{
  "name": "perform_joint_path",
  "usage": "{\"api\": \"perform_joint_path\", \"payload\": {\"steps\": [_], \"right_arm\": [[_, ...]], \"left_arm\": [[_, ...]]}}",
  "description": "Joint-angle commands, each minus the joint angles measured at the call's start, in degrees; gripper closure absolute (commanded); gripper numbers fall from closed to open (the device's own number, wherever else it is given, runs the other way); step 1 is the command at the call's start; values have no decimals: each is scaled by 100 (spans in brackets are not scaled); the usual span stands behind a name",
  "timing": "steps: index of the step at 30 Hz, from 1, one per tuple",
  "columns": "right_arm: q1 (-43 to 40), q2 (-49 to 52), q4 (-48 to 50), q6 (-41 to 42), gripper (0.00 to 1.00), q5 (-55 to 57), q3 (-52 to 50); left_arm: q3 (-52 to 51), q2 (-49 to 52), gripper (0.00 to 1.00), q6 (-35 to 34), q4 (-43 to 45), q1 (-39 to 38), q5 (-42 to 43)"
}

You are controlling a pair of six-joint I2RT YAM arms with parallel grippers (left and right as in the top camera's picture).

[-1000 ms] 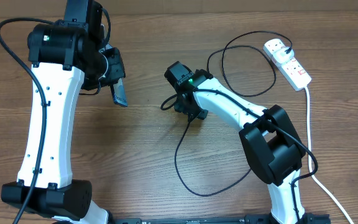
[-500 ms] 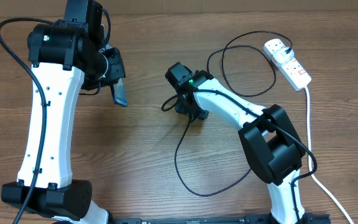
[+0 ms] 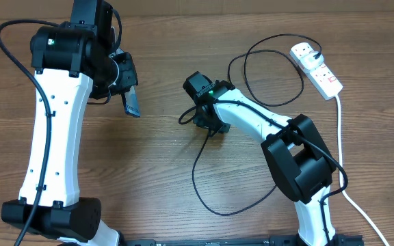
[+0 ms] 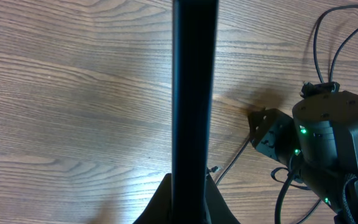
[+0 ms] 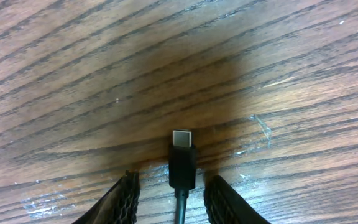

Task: Plug charger to phone and switch on socket
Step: 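Lower and close the right gripper on the USB-C plug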

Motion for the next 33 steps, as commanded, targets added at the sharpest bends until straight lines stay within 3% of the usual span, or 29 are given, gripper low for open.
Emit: {"api": "perform_joint_path", "payload": {"steps": [1,15,20,33], "right_arm": [[-46,245,28,2,66,-59,-83],[-203,433,4,-11,82,-387,-81],[-203,433,11,-74,96,-413,-79],[-205,63,-271,-481,94,-881,378]], "left_arm": [[2,-35,96,7,28,-55,42],[2,-35,96,7,72,-55,44],[2,-35,96,7,74,-55,42],[2,-35,96,4,166,-55,48]]}}
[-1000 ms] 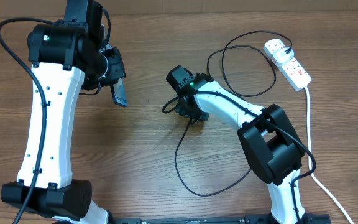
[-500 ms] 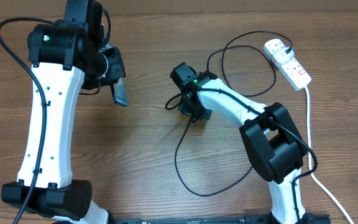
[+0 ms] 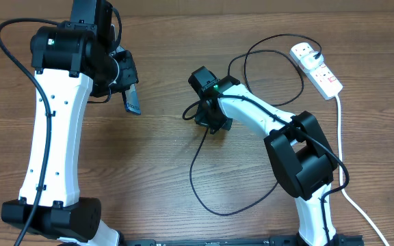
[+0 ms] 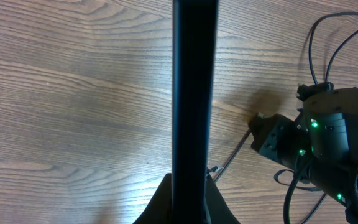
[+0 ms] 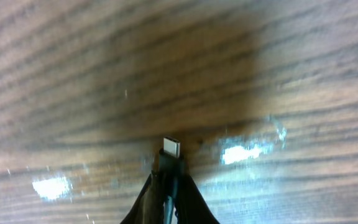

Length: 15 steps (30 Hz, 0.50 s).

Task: Plug charger to phone and switch on socket
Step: 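Lower and close the right gripper on the USB-C plug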

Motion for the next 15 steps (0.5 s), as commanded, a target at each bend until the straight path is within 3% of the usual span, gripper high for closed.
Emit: {"api": "perform_joint_path", "payload": {"steps": [1,13,14,15], "right_arm": [[7,-17,-114,-111,93,-162,221],[-22,-17,-212,-461,96,-588,205],[-24,-17,-236,-468,93,-584,205],[-35,-15,-243,-474,83,-579,205]], "left_arm": [[2,-35,96,4,39,-55,48],[2,-35,96,4,37,-55,87],[2,-35,96,4,37,-55,87],[2,-35,96,4,37,-55,87]]}}
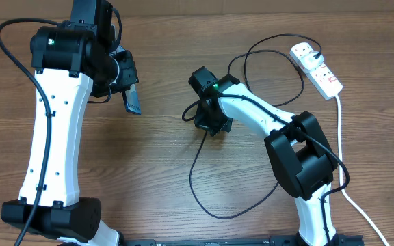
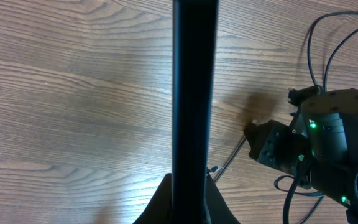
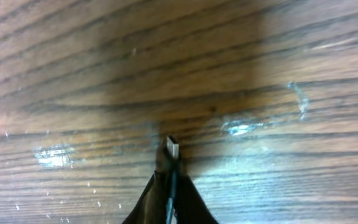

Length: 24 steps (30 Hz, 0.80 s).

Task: Plug charger to phone and switch on socket
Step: 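Lower and close the right gripper on the USB-C plug, then lift the plug with the right gripper toward the phone's bottom edge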

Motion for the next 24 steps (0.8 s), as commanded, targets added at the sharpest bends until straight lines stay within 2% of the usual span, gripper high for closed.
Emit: {"api": "perform_joint_path", "payload": {"steps": [1,2,5,11,12,13,15,21,24], "right_arm": [[-37,-15,-11,-179,73,-120,151],[-48,-15,-31,-177,65,-120,151],[-50,-15,-52,-175,53,-118,149],[-39,11,-118,44,52,-72,83],[-39,11,-90,66,55,-79,39],[-39,13,-70,66,62,-81,2],[-39,15,-22,85,67,-83,-76],[-39,17,111,85,78,-101,-153],[-39,17,105,111,79,-103,-153]], "left_arm": [[2,-35,96,4,35,-55,63],[2,-35,96,4,33,-55,63],[2,-35,96,4,33,-55,63],[2,-35,96,4,35,-55,63],[2,-35,96,4,35,-55,63],[2,-35,96,7,33,-55,63],[2,-35,96,7,35,-55,63],[2,-35,96,7,37,-55,61],[2,-35,96,7,35,-55,61]]}}
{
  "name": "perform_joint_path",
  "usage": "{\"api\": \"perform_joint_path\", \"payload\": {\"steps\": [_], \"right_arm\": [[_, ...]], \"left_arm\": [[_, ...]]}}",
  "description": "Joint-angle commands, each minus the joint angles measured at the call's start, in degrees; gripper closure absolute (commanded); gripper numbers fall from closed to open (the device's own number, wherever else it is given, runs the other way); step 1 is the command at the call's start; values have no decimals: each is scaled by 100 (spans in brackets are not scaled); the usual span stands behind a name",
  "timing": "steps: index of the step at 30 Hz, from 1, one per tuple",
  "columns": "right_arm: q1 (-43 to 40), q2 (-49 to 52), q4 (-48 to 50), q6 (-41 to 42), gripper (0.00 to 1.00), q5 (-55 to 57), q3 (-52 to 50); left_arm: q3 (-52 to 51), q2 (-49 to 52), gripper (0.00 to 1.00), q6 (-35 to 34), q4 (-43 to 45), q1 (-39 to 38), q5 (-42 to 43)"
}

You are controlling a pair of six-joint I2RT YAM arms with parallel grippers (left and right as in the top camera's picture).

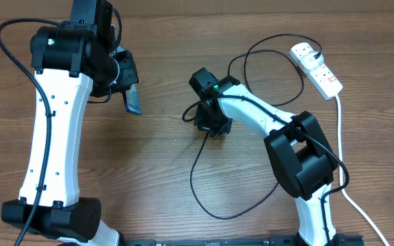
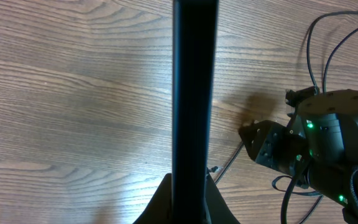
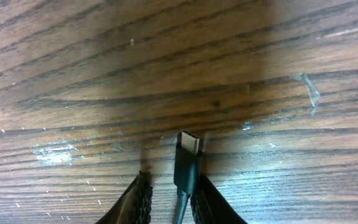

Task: Plug charger to phone and switch on socket
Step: 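Lift the plug with the right gripper toward the phone's bottom edge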

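My left gripper [image 1: 130, 96] is shut on the dark phone [image 1: 134, 102], held above the table at the left; in the left wrist view the phone [image 2: 194, 93] shows edge-on as a dark upright bar. The black USB-C plug [image 3: 188, 158] lies on the wood between the fingers of my right gripper [image 3: 173, 196]. The jaws stand a little apart, the plug against the right finger [image 3: 207, 200] with a gap to the left one. Overhead, the right gripper [image 1: 208, 124] is low at the table's middle. The black cable [image 1: 195, 171] loops to the white socket strip [image 1: 318, 68].
The cable makes a wide loop in front of the right arm and another behind it [image 1: 273, 65] towards the strip. A white lead [image 1: 347, 184] runs from the strip down the right edge. The wooden table [image 1: 149, 178] carries nothing else.
My right gripper's jaws have come apart. The plug, which was pinched and stood edge-on, now lies flat between them, against the right finger. The left arm and phone have not moved.
My right gripper first stood open on either side of the plug lying on the table. Then it was shut on the plug, and later still shut with the plug turned edge-on. Now the jaws are apart again. The left gripper held the phone throughout.
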Motion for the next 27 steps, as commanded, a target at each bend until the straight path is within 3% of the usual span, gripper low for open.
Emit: {"api": "perform_joint_path", "payload": {"steps": [1,8,13,20,23,27], "right_arm": [[-37,17,15,81,80,-9,-70],[-37,15,15,146,85,-9,-70],[-37,17,17,149,96,-20,-70],[-81,-2,-35,133,96,-468,85],[-122,-153,-118,-138,96,-737,269],[-136,-769,-70,-940,96,-1790,409]], "left_arm": [[2,-35,96,7,35,-55,46],[2,-35,96,7,35,-55,46],[2,-35,96,7,35,-55,46],[2,-35,96,4,111,-55,48],[2,-35,96,4,243,-55,120],[4,-35,96,79,1150,13,732]]}}
